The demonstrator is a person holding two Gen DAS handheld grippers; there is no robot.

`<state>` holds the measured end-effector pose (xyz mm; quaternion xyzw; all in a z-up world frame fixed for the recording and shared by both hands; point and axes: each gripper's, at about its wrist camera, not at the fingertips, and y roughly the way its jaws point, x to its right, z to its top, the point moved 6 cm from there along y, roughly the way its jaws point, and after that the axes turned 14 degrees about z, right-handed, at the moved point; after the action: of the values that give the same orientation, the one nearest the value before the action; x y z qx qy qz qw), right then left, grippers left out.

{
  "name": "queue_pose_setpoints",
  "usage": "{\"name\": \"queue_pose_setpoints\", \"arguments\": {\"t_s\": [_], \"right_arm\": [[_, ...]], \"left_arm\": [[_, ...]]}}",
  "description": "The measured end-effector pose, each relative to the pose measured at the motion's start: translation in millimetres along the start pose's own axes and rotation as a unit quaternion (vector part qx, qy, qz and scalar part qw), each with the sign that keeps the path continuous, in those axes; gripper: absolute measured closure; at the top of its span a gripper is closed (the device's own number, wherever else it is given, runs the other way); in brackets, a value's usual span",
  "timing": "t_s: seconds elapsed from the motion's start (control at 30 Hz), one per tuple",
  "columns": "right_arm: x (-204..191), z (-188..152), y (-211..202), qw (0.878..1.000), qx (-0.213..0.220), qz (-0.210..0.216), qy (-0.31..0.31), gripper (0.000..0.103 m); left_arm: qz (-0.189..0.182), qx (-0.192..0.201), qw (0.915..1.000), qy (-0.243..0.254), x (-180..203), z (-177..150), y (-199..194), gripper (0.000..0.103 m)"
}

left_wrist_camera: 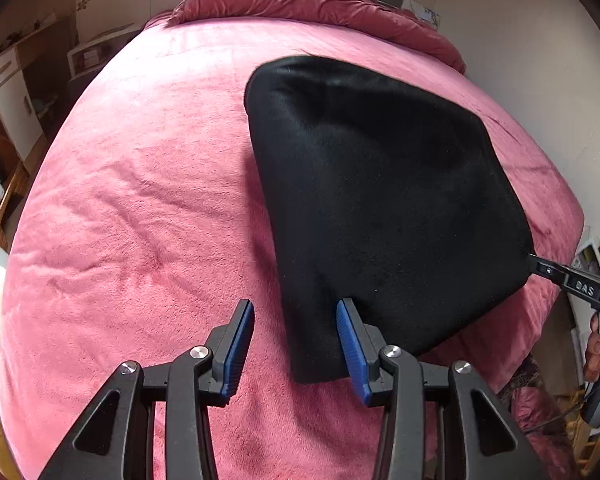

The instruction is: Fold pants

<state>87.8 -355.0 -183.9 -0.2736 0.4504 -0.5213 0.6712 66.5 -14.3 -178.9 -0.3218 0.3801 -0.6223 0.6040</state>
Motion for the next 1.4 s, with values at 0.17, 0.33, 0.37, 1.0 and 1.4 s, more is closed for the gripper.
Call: {"name": "queue_pose_setpoints", "arguments": {"t_s": [0.17,0.33,0.37,1.0,1.4], "right_arm": [[1.7,0.7,-7.1,1.0,0.016,0.019,0.017,0.091],[-0.1,6.3,-20.9,0.998,0.027,0.038,0.029,0.064],[-0.8,8.4,-25.1,0.998,0.033,0.045,0.031,0.055],[13.5,79.3,52.0,0.979,-0.04,0.182,0.077,0.02],[8.8,74.5,81.6,0.966,-0.084,0.239,0.059,0.043]], "left_arm": [[-0.05,-0.009,0.997,-0.058,-17.0,6.8,-4.9,0.057],[-0.112,0.014,0.9868,-0.117,-43.1,26.5,-17.0,0.03],[-0.115,0.02,0.9863,-0.117,-46.3,31.1,-18.1,0.026],[-0.181,-0.058,0.9773,-0.093,-17.0,74.5,49.6,0.021],[-0.225,-0.111,0.962,-0.108,4.2,77.3,78.9,0.046]]}}
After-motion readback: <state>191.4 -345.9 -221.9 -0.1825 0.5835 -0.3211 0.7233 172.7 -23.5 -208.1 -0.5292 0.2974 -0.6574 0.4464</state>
